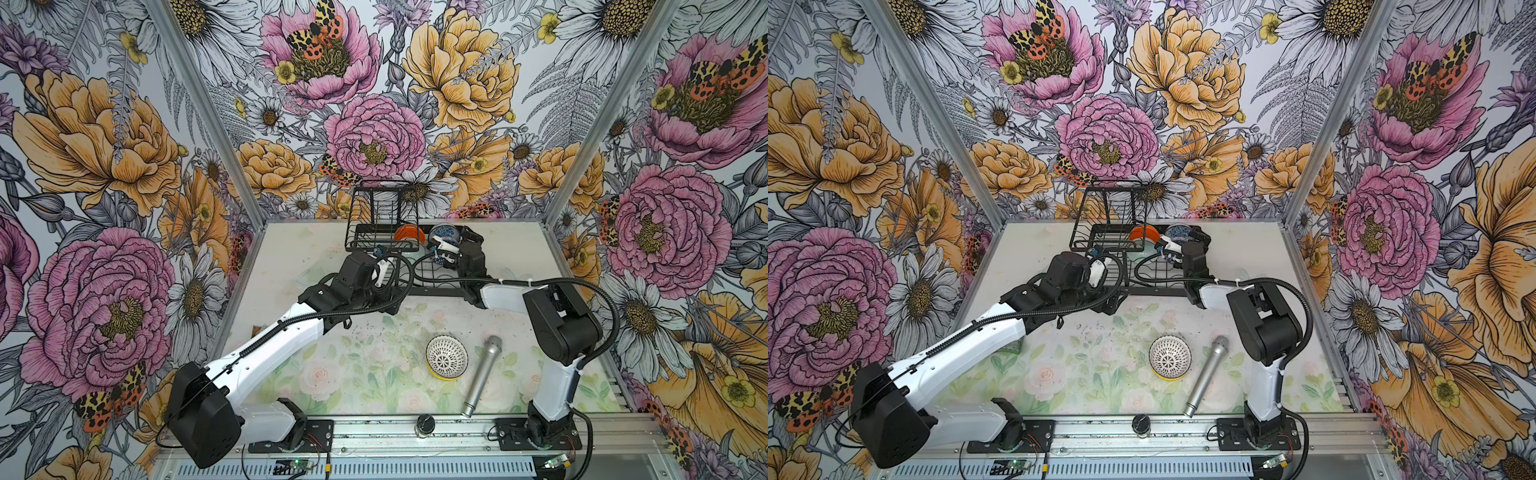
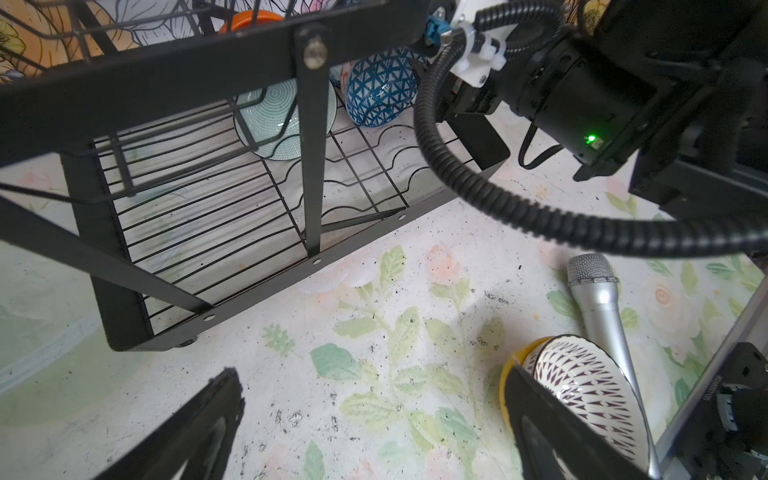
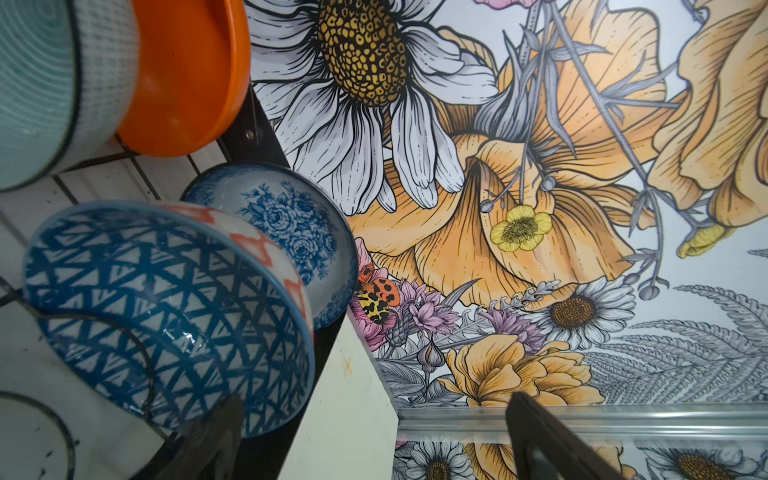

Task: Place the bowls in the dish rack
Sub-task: 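Open the right gripper to release the patterned bowl in the rack, then withdraw the right gripper from the rack while the left gripper moves to the yellow-and-white bowl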

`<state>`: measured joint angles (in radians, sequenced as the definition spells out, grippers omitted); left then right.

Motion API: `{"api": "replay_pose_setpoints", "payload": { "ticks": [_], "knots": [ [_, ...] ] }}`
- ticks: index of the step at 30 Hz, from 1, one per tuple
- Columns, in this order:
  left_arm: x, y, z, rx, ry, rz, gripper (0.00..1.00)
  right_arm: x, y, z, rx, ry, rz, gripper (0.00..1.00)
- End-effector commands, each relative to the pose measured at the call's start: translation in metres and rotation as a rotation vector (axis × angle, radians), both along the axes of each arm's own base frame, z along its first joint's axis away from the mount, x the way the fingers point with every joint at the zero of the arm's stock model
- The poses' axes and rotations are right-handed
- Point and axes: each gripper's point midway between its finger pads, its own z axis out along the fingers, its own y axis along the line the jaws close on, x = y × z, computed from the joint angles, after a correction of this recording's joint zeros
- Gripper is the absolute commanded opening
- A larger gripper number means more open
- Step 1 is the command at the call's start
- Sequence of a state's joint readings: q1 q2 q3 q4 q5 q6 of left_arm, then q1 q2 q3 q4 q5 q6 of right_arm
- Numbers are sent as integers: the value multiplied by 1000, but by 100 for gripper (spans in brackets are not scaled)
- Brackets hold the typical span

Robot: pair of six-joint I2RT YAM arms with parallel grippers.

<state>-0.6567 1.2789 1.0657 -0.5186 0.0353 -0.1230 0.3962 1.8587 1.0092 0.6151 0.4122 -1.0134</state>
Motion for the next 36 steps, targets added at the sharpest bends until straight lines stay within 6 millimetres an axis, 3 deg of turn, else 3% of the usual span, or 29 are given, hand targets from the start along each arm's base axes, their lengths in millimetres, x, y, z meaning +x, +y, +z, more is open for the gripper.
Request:
{"api": "replay_pose_setpoints", "payload": {
  "ticks": [1, 10, 18, 28, 36],
  "knots": [
    [-2, 0, 8, -34, -27, -13, 99, -17, -4, 36, 172, -25, -85, 99],
    [-6, -5, 1, -44, -3, -18, 99, -83, 6, 52, 533, 179, -173, 99],
    [-20, -6, 2, -51, 3, -5, 99, -119, 4, 83, 792, 240, -203, 99],
    [-40, -8, -4, -16, 41, -6, 99, -132, 2, 79, 824, 343, -266, 100],
    [-48, -5, -15, 17, 89, -5, 99, -133, 17, 74, 848, 461, -258, 100]
  ]
}}
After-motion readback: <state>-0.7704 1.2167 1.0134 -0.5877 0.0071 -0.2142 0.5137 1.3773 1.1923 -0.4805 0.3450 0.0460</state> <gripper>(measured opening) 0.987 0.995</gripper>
